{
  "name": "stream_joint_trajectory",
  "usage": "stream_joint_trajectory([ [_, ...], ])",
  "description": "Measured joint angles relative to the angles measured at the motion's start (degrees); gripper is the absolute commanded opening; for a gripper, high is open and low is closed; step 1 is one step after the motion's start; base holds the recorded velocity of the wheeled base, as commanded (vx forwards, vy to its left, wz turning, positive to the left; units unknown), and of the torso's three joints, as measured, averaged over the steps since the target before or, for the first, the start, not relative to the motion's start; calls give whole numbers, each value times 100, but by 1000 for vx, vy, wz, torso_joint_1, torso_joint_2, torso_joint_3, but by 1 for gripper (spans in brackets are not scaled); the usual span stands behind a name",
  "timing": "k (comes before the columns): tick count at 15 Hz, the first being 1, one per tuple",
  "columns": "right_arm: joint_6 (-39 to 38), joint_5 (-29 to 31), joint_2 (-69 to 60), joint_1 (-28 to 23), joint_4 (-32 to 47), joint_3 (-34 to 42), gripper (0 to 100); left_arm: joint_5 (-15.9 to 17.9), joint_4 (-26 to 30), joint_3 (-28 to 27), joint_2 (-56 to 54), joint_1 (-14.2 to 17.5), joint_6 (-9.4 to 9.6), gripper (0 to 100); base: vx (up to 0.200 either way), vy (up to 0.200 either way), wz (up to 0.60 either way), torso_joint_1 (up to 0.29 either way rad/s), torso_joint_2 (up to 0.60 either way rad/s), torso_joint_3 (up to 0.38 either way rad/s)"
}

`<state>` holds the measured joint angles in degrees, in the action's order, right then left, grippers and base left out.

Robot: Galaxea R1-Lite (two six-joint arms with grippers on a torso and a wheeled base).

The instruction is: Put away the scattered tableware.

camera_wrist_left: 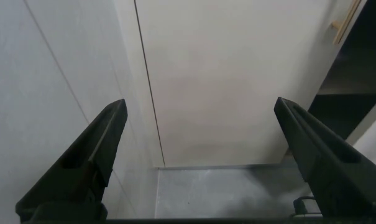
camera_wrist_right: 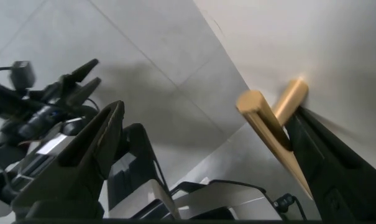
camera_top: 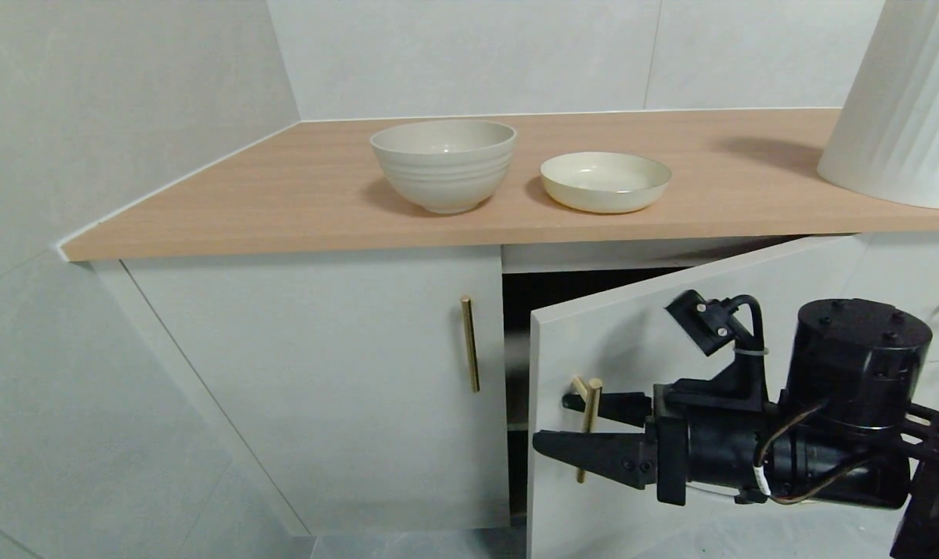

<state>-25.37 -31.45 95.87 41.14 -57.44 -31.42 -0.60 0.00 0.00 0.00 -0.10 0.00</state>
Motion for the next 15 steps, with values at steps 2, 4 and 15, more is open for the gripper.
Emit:
stream_joint_trajectory([
  [2, -5, -16, -133, 1, 13, 50, 100, 2, 0, -2, 0, 0, 0, 100, 0, 0, 0, 0, 0, 0],
  [4, -6, -21, -205, 1, 40, 71, 100, 5, 0, -2, 0, 0, 22, 100, 0, 0, 0, 0, 0, 0],
  [15, 0, 0, -330, 33, 62, 90, 100, 2410, 664, -1694, 1190, -43, -115, 100, 0, 0, 0, 0, 0, 0],
])
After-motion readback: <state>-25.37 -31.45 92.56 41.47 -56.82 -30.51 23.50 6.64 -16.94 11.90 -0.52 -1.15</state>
